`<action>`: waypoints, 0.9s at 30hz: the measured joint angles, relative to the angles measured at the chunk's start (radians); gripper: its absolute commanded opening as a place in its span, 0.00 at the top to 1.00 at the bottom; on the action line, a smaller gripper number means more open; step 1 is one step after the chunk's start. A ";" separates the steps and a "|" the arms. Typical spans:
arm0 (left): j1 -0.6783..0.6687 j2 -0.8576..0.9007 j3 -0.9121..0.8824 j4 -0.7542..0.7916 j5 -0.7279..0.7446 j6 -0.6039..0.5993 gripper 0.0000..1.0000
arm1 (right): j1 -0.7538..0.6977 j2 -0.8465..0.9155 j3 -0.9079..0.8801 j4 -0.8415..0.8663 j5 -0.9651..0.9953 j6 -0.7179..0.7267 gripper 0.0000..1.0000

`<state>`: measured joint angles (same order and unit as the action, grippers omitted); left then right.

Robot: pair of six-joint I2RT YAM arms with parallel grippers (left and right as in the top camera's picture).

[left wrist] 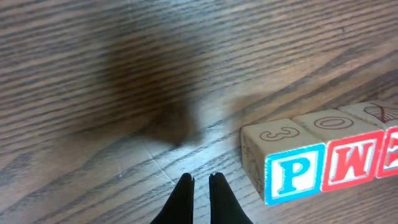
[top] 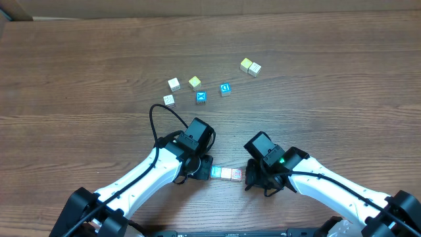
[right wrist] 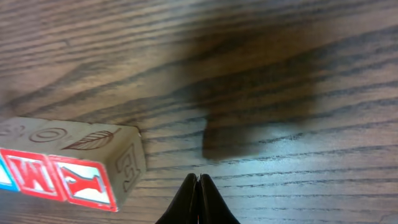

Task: Flip 3 blocks

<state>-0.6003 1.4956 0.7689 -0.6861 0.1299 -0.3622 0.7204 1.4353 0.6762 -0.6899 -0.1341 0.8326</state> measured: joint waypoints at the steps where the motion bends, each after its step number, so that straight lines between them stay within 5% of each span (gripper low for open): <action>1: 0.000 0.000 -0.002 0.000 0.005 0.000 0.96 | 0.000 0.000 -0.001 0.001 -0.001 -0.003 0.96; 27: 0.000 0.015 -0.010 0.021 0.060 0.007 0.96 | 0.000 0.000 -0.002 0.062 -0.014 -0.141 0.96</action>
<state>-0.6003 1.5105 0.7589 -0.6651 0.1894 -0.3553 0.7208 1.4353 0.6746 -0.6277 -0.1478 0.6914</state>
